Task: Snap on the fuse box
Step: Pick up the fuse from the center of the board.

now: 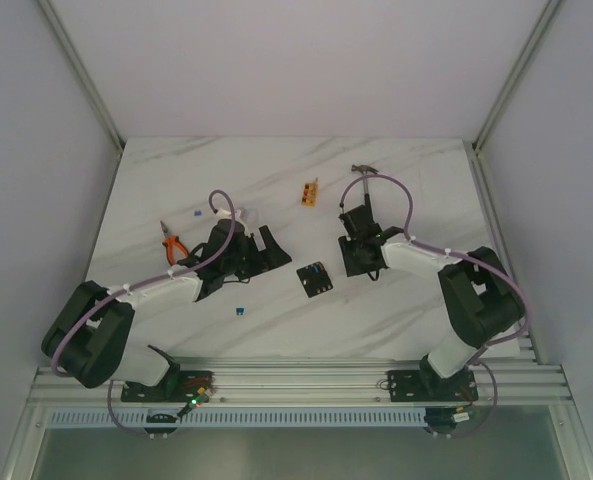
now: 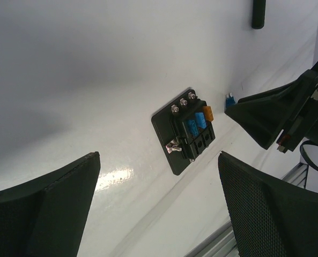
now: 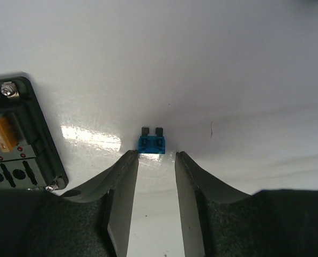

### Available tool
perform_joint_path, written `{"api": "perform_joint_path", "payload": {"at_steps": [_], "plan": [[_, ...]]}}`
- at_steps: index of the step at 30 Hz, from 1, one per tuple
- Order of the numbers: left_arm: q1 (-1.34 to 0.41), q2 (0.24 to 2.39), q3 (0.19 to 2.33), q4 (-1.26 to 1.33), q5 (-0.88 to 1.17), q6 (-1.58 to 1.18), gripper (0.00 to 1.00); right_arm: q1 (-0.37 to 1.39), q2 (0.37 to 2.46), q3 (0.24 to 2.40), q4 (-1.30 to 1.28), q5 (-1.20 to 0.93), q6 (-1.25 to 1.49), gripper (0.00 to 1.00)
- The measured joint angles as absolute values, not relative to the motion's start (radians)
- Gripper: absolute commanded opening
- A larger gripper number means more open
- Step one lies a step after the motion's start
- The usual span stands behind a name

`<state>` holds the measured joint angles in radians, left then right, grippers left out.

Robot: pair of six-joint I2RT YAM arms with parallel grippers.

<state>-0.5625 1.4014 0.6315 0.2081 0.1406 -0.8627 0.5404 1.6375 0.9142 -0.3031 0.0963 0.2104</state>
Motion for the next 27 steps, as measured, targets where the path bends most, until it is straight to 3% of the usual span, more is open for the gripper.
{"api": "perform_joint_path", "payload": {"at_steps": [27], "plan": [[-0.563,1.401,0.632,0.208,0.146,-0.867,1.00,0.564,1.642,0.914,-0.296,0.142,0.257,0.42]]}}
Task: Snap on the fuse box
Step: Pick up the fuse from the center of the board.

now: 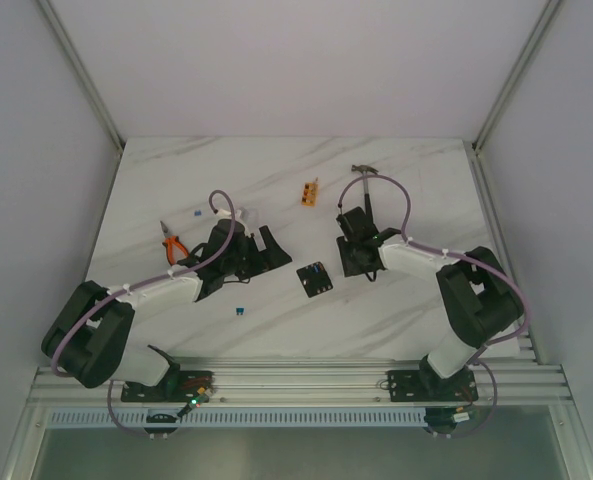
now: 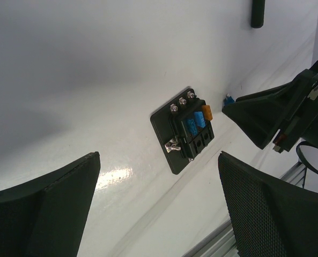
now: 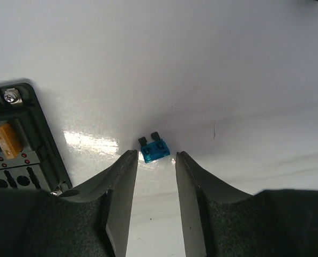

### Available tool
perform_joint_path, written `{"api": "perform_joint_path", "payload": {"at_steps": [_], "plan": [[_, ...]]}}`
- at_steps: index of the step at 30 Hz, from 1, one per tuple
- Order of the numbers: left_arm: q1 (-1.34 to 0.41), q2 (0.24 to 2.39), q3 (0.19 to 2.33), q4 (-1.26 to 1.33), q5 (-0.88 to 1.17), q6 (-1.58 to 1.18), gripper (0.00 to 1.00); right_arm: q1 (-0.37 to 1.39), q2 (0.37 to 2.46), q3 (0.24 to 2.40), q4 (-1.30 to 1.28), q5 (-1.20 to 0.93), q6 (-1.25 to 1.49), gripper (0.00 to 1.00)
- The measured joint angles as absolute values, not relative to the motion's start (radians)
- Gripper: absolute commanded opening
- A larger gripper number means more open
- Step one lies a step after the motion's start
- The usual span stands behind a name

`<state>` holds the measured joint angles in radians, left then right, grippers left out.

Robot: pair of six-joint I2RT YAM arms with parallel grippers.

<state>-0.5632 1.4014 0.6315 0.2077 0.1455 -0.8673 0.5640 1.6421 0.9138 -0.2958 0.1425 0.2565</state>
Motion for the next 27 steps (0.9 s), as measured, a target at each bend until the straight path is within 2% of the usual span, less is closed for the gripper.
{"api": "perform_joint_path", "payload": {"at_steps": [16,27], "plan": [[-0.563,1.401,0.632,0.208,0.146,-0.867,1.00,0.525,1.651,0.918,-0.274,0.044,0.082,0.40],[-0.563,1.401,0.632,0.207,0.146,-0.867,1.00,0.525,1.658,0.927,-0.274,0.034,0.059,0.38]]}}
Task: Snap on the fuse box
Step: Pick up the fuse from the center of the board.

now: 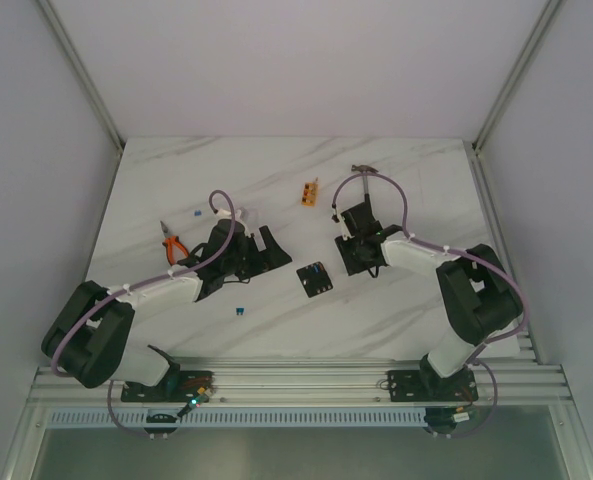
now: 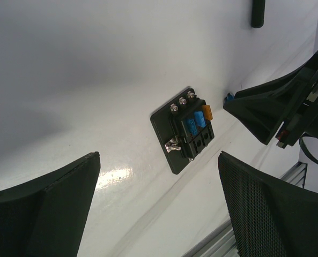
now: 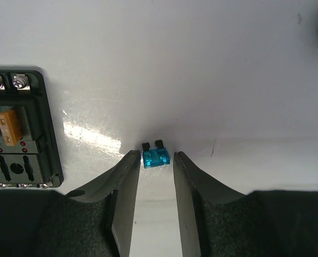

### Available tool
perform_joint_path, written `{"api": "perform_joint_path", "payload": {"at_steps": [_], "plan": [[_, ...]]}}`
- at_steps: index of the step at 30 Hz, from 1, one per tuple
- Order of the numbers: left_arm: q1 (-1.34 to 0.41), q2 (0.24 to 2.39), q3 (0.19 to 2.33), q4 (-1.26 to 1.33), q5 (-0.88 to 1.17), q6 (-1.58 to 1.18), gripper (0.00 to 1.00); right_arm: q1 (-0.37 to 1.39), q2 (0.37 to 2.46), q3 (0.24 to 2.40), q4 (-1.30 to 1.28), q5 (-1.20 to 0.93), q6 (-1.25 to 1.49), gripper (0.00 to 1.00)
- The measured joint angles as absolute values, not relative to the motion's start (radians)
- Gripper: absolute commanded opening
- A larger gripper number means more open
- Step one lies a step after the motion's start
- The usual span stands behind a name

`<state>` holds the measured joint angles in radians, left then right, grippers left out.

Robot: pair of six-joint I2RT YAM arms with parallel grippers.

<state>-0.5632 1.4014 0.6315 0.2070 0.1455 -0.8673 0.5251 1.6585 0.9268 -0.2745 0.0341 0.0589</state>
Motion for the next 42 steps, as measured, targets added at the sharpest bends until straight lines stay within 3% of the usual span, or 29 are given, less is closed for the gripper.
{"api": "perform_joint_path", "payload": {"at_steps": [25,42], "plan": [[-0.569,1.401,0.632,0.196,0.146,-0.867,1.00,0.531,1.678,0.955,-0.316,0.037,0.051,0.36],[-0.570,1.401,0.633,0.193,0.158,-0.871,1.00,0.556,1.666,0.955,-0.333,0.053,0.049,0.23]]}}
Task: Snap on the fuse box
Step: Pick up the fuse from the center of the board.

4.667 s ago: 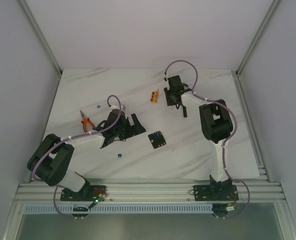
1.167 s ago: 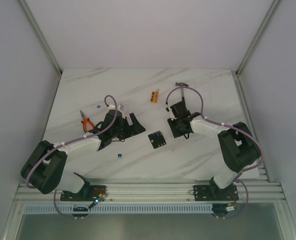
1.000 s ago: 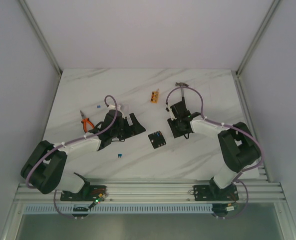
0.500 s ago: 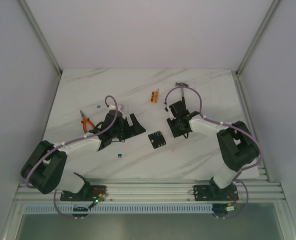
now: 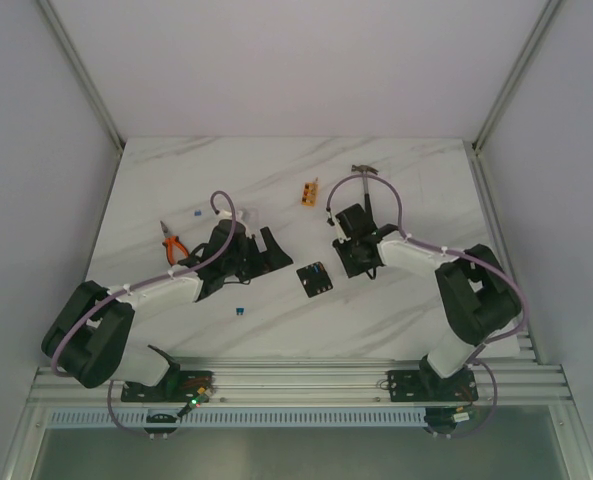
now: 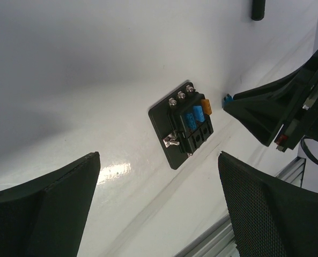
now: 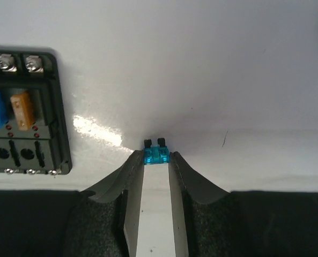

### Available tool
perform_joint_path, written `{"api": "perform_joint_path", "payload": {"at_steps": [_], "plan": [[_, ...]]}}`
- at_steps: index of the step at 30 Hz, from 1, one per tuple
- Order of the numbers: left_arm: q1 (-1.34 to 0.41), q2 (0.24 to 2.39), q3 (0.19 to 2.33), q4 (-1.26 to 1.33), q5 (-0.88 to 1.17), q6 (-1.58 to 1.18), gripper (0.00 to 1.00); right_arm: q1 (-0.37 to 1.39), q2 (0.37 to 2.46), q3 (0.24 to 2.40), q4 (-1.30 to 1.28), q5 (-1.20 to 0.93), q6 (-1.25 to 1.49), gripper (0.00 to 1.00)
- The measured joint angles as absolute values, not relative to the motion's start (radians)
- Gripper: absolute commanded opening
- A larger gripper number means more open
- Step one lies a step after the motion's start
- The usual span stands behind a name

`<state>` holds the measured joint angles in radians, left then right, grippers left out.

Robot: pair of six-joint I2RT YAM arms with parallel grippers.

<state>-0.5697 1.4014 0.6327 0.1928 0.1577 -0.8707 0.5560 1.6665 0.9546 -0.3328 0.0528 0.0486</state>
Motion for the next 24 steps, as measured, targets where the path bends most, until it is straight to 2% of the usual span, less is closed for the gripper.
{"api": "perform_joint_path", "payload": {"at_steps": [5,9,15,19,24], "plan": [[-0.570,1.401,0.655,0.187,0.173,-0.870,0.98,0.581,1.605,0.951,-0.351,0.051,0.055,0.21],[-0.570,1.401,0.686,0.187,0.191,-0.870,0.93,0.615,1.511,0.951,-0.346,0.040,0.058,0.21],[-0.570,1.401,0.719,0.202,0.248,-0.888,0.83,0.676,1.380,0.950,-0.291,-0.022,0.058,0.21],[-0.570,1.401,0.723,0.232,0.289,-0.923,0.69,0.703,1.329,0.944,-0.236,-0.076,0.055,0.21],[-0.574,1.398,0.723,0.265,0.316,-0.967,0.61,0.730,1.311,0.941,-0.183,-0.131,0.054,0.21]]}}
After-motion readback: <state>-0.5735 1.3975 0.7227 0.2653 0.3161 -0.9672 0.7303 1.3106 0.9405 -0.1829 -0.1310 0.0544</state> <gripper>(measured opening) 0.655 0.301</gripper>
